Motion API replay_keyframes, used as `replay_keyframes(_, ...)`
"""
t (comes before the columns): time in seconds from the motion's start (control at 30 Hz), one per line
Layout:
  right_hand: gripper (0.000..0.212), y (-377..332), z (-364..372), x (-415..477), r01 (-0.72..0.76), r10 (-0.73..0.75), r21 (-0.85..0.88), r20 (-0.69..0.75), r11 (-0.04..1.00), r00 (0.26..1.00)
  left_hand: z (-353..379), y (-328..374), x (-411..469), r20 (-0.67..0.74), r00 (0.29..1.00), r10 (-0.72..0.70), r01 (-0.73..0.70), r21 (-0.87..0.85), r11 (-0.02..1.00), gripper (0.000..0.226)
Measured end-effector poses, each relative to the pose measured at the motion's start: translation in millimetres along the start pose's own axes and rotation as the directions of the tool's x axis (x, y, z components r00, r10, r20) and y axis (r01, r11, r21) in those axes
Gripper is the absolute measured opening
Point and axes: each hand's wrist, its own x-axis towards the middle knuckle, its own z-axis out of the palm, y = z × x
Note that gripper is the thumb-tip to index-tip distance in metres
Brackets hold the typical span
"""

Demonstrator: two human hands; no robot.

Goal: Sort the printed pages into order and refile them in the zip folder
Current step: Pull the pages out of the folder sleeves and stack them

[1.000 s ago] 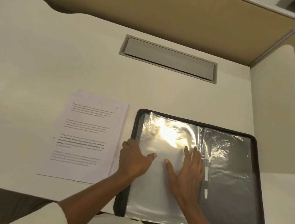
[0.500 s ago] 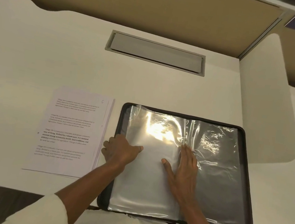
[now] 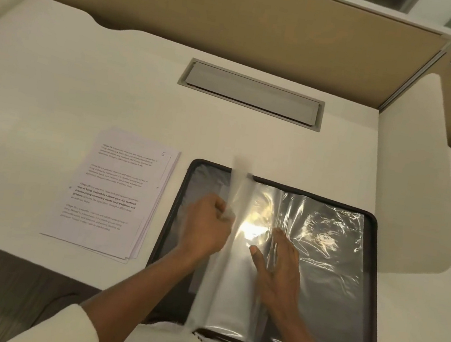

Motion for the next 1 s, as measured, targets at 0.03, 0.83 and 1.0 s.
replay_keyframes(0.03, 0.072, -4, -5, -1, -0.052, 0.051, 0.106, 0.012, 0.993, 0.999, 2, 10, -2, 0.018, 1.0, 0.002, -0.001, -0.073, 0.997, 0.023)
replay_keyframes(0.83, 0.058, 46, -177, 17, -0.419, 0.314, 0.408, 0.301, 0.811, 0.9, 162, 86, -42, 0.372, 0.903, 0.217, -0.14, -0.223, 0.965, 0.017)
replay_keyframes(1.0, 0.03, 85, -178, 35, -0.436, 0.407, 0.163, 0.187, 0.885, 0.894, 160, 40, -32, 0.201, 0.859, 0.471, -0.504, 0.166, 0.848, 0.02)
